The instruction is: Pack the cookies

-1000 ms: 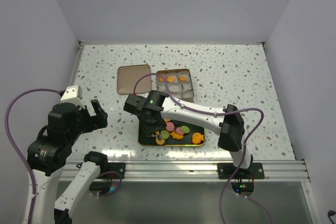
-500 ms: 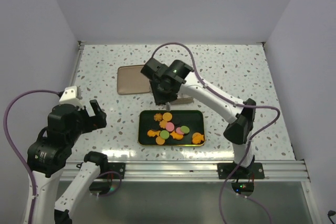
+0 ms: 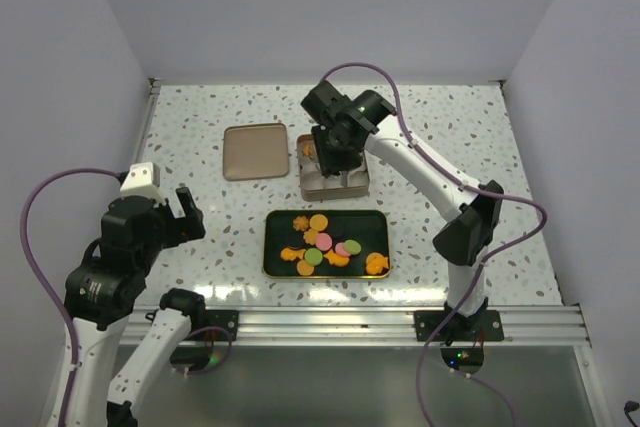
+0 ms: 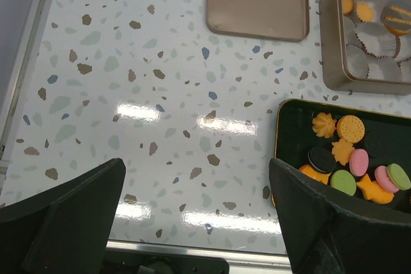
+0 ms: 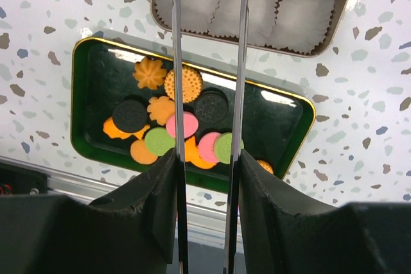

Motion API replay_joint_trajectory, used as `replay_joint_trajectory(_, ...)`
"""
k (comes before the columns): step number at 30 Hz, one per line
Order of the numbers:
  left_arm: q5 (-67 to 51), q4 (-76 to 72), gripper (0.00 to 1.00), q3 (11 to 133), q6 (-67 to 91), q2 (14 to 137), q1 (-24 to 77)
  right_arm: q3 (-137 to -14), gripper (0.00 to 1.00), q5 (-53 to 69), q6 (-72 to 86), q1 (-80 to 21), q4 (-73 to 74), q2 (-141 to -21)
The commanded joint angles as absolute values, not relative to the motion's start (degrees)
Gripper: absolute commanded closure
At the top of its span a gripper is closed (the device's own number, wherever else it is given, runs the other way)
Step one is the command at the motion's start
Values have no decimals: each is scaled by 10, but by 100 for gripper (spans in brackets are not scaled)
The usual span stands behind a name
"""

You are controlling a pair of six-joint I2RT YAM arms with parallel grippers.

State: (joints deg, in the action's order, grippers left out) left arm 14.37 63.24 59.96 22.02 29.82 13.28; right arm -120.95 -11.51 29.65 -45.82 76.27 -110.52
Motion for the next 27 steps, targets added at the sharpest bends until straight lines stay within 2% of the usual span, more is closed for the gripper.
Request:
replay_joint_trajectory(1, 127, 588, 0, 590, 195, 284, 136, -1223, 62, -82, 264, -444, 731, -1124)
replay_joint_trajectory(9, 161, 593, 0, 589, 211, 246, 136, -1198, 62, -40, 248, -414, 672, -1150)
replay_joint_trajectory(20, 165, 590, 0, 586, 213, 265, 136, -1206, 62, -2, 251, -405, 645, -1174)
replay_joint_trajectory(27, 164, 589, 0, 585, 213, 256, 136, -1168, 58, -2, 255, -405, 630, -1164)
